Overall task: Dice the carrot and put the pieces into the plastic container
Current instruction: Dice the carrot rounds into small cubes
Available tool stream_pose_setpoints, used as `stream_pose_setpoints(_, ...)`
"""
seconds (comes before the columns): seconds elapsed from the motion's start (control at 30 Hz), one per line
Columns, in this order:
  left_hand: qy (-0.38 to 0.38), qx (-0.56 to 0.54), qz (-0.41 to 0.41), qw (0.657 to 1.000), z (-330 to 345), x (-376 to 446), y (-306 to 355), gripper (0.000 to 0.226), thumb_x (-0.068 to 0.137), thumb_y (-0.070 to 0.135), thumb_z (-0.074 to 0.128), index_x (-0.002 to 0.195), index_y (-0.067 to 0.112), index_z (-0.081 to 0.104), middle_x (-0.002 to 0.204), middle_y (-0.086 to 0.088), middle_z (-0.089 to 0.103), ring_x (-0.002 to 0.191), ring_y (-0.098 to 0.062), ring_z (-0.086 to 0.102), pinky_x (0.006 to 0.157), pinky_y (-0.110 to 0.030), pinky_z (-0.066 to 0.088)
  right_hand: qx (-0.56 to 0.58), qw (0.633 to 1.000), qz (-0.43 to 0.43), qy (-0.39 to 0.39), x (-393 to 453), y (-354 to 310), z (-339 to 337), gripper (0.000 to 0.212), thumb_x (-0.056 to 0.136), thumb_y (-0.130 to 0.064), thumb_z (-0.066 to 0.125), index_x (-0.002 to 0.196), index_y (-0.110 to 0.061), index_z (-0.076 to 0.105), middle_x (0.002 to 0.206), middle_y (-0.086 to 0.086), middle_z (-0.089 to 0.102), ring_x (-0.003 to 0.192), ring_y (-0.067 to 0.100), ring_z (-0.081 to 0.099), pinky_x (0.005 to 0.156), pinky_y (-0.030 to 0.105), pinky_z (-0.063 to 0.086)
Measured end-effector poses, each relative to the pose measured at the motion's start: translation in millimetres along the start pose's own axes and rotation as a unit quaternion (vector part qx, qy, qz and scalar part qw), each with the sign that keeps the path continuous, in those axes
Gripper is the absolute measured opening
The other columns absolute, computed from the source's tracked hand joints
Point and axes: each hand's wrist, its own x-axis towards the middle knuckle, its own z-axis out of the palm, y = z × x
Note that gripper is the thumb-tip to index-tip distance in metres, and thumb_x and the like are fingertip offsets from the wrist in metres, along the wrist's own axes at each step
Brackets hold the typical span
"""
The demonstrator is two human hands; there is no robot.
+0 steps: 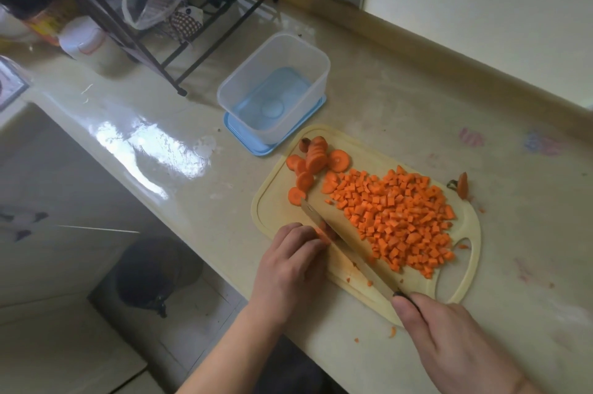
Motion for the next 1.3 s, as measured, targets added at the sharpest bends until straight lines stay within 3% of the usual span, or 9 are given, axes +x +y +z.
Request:
stream_pose_setpoints(0.17,0.007,-0.006,0.005,1.000,0,-1,-2,0.013,0.087,0.009,0.077,0.098,0.002,0.077,0.109,-0.010,0.071,0.107,-0.025,0.062,0.092,-0.029,0.053,0.004,1.000,-0.012,-0.025,-7,-2,-1,0.095,0.066,-0.091,-0.006,0.085,-0.025,0.060,0.080,-0.010,0.068,0.083,0.006,0.063,0.074,0.030,0.049)
stream_pose_setpoints(0.3,0.005,-0.006,0.016,1.000,0,-2,-2,0.013,0.089,0.011,0.076,0.099,0.003,0.078,0.110,-0.009,0.072,0.107,-0.023,0.062,0.096,-0.026,0.051,-0.009,0.999,0.005,-0.037,-11,-4,-3,0.107,0.056,-0.092,-0.017,0.093,-0.027,0.060,0.086,-0.013,0.067,0.088,0.004,0.061,0.075,0.019,0.046)
stream_pose_setpoints(0.47,0.014,-0.019,0.018,1.000,-1,1,0,0.013,0.094,0.014,0.071,0.099,0.004,0.078,0.110,-0.008,0.073,0.106,-0.023,0.064,0.094,-0.028,0.053,-0.054,0.997,0.010,-0.054,2,-11,5,0.104,0.052,-0.088,-0.026,0.085,-0.027,0.051,0.076,-0.005,0.063,0.077,0.013,0.061,0.069,0.032,0.048)
stream_pose_setpoints(0.6,0.000,-0.006,0.019,1.000,-3,-3,-2,0.011,0.091,0.009,0.075,0.100,0.003,0.077,0.109,-0.010,0.071,0.105,-0.027,0.065,0.090,-0.034,0.055,-0.004,1.000,-0.011,-0.022,8,-11,5,0.090,0.066,-0.088,-0.012,0.074,-0.026,0.053,0.065,-0.004,0.061,0.068,0.010,0.059,0.065,0.034,0.047)
stream_pose_setpoints(0.77,0.014,0.002,0.023,1.000,0,-7,-5,0.017,0.097,0.013,0.067,0.100,0.000,0.077,0.106,-0.013,0.070,0.106,-0.029,0.062,0.088,-0.037,0.055,0.021,0.999,-0.009,-0.027,-3,-2,3,0.091,0.070,-0.089,-0.001,0.079,-0.022,0.060,0.075,-0.005,0.068,0.075,0.005,0.062,0.072,0.034,0.048)
stream_pose_setpoints(0.93,0.041,0.029,0.028,0.998,1,-11,-7,0.020,0.094,0.021,0.069,0.099,0.004,0.080,0.099,-0.010,0.073,0.102,-0.025,0.060,0.083,-0.037,0.050,0.009,0.999,0.006,-0.039,-8,-1,2,0.093,0.064,-0.093,-0.004,0.074,-0.023,0.056,0.071,-0.005,0.066,0.074,0.007,0.061,0.071,0.032,0.047)
stream_pose_setpoints(1.13,0.030,0.046,0.021,0.998,4,-12,-12,0.018,0.083,0.008,0.082,0.101,0.003,0.079,0.101,-0.010,0.074,0.104,-0.025,0.062,0.085,-0.037,0.049,-0.045,0.997,-0.004,-0.057,1,-13,7,0.094,0.061,-0.088,-0.018,0.080,-0.027,0.050,0.073,-0.006,0.062,0.075,0.012,0.060,0.070,0.034,0.048)
stream_pose_setpoints(1.3,0.028,0.036,0.020,0.999,0,-11,-8,0.018,0.098,0.021,0.067,0.099,0.008,0.079,0.099,-0.006,0.073,0.101,-0.024,0.062,0.085,-0.035,0.048,0.008,1.000,-0.020,-0.020,8,-15,7,0.071,0.078,-0.081,0.004,0.065,-0.027,0.047,0.063,-0.005,0.059,0.061,0.010,0.056,0.061,0.037,0.045)
